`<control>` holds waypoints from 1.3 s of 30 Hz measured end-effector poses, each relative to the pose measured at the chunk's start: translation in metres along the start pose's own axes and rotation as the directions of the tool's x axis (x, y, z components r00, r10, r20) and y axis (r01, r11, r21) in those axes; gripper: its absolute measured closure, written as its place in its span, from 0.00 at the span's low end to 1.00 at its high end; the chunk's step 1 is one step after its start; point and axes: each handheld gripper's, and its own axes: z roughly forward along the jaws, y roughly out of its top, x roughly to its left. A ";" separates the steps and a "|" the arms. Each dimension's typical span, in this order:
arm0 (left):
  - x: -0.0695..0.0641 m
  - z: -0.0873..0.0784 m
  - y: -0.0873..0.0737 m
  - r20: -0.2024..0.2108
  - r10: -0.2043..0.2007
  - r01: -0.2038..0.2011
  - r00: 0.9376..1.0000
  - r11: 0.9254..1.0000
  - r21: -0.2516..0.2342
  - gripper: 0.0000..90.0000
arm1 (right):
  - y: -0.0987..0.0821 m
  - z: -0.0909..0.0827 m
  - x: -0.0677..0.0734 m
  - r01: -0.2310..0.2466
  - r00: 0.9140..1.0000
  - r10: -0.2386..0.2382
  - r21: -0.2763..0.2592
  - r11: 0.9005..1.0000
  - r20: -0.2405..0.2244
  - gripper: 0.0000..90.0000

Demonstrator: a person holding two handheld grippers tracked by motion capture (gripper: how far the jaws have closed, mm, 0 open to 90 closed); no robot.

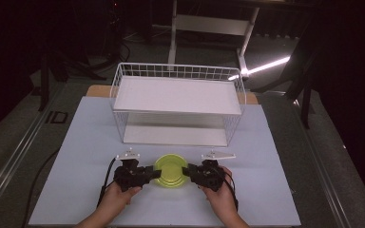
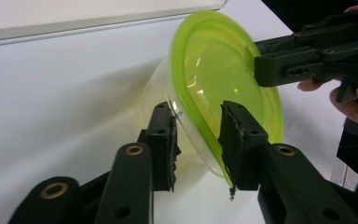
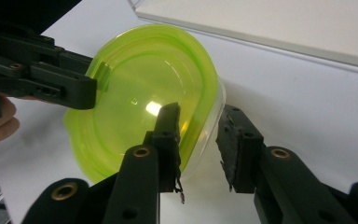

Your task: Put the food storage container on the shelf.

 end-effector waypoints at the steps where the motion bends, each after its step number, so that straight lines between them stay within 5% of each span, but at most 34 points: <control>1: 0.001 -0.001 0.000 0.003 -0.005 0.005 1.000 1.000 0.002 0.78 | 0.000 -0.001 0.001 -0.007 1.000 0.007 0.005 1.000 -0.005 0.79; 4: 0.001 -0.001 0.000 -0.028 0.001 -0.001 1.000 1.000 0.010 0.89 | -0.002 -0.002 0.006 -0.014 0.999 0.014 0.015 1.000 -0.034 0.88; 5: 0.000 -0.001 -0.001 -0.041 0.026 -0.026 0.999 1.000 0.012 0.90 | -0.003 -0.001 0.010 0.011 1.000 -0.011 0.027 1.000 0.002 0.89; 9: -0.003 -0.004 -0.001 -0.033 0.010 -0.010 0.999 1.000 0.005 0.91 | -0.005 -0.003 0.009 -0.025 1.000 0.026 0.018 1.000 -0.016 0.89; 21: -0.008 -0.011 0.028 -0.028 0.037 -0.040 0.999 0.995 -0.087 0.91 | 0.019 -0.020 0.013 0.018 0.999 -0.015 -0.095 0.995 0.032 0.89; 27: -0.003 -0.005 0.037 -0.050 0.076 -0.081 0.996 0.989 -0.124 0.91 | 0.028 -0.018 0.007 0.012 0.999 -0.006 -0.122 0.992 0.048 0.89; 33: 0.013 0.008 0.040 -0.032 0.064 -0.068 0.997 0.984 -0.163 0.90 | 0.031 -0.008 -0.002 0.004 0.997 0.007 -0.133 0.991 0.077 0.89; 39: 0.021 0.020 0.046 -0.074 0.069 -0.080 0.995 0.983 -0.165 0.90 | 0.035 0.004 -0.010 0.005 0.993 0.012 -0.143 0.990 0.117 0.89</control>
